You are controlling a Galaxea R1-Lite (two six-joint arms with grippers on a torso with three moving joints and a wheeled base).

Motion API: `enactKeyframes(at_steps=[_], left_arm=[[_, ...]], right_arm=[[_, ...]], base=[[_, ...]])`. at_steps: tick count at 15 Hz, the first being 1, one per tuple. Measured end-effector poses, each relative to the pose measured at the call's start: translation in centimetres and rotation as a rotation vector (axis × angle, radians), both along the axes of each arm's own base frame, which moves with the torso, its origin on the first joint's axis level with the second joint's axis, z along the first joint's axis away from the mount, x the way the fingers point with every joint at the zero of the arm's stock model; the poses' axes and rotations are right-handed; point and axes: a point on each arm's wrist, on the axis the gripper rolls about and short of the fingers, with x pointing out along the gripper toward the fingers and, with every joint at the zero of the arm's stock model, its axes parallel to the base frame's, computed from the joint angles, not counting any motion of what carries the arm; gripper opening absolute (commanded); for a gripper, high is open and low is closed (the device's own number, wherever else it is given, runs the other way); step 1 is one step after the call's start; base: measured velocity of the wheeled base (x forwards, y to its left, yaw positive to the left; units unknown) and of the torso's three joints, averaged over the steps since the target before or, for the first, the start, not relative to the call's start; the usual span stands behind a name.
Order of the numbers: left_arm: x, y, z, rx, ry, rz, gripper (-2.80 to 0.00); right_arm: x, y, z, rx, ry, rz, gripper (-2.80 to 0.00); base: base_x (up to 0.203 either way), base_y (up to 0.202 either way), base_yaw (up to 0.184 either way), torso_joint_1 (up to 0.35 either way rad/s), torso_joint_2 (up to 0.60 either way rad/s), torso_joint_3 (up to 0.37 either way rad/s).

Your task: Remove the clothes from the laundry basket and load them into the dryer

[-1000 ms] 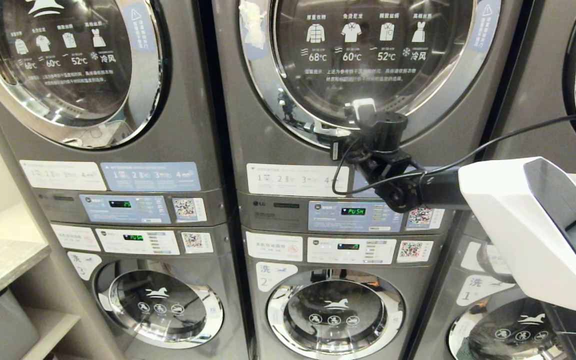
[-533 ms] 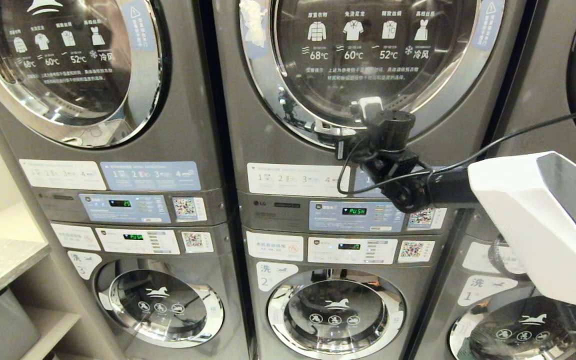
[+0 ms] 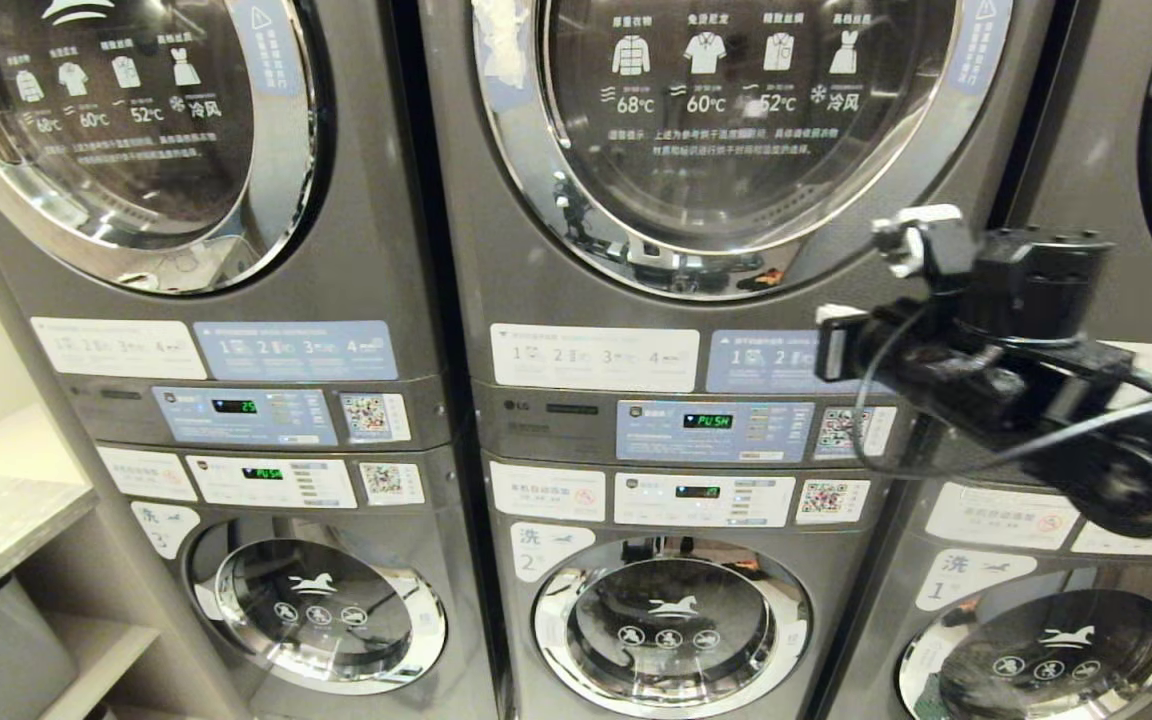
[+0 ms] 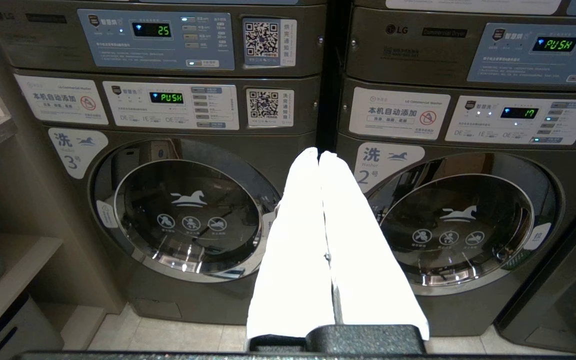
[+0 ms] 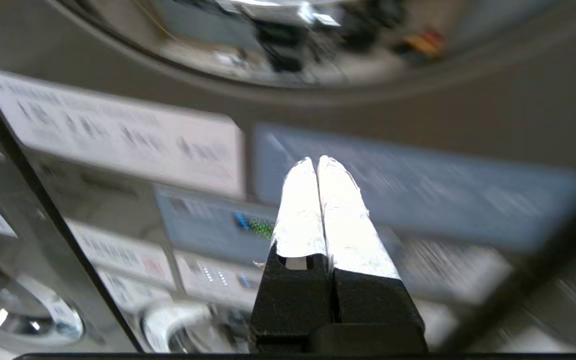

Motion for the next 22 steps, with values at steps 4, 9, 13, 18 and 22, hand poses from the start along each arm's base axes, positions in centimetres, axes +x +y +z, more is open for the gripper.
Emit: enactKeyframes(at_steps=[4,9,13,18,22], left_arm=[[0.0,0.0,0.0,0.000,0.000,0.000,-2.80],[0.0,0.0,0.0,0.000,0.000,-0.001,-2.80],[0.0,0.0,0.0,0.000,0.001,0.000,-2.80],[0.0,0.0,0.0,0.000,0.000,0.000,-2.80],[0.0,0.0,0.0,0.000,0.000,-0.001,-2.80]], right_arm=[[-12.3,-5.1,-4.1,-0.028,0.130,-0.118,-2.80],[-23.7,-9.3,-8.7,-0.007,0.160,-0.125,-2.80],[-29.1,-10.7,-11.5,-0.005,0.137,-0.120,-2.80],[-32.5,-10.6,-13.7,-0.006,-0.020,-0.111,-2.80],[-33.0,-10.6,-13.8,0.008,-0.083,-0.124,-2.80]], base=[[0.000,0.000,0.000,0.000,0.00,0.000],[0.000,0.000,0.000,0.000,0.00,0.000],[0.000,0.000,0.000,0.000,0.00,0.000],[0.000,0.000,0.000,0.000,0.00,0.000],[0.000,0.000,0.000,0.000,0.00,0.000]])
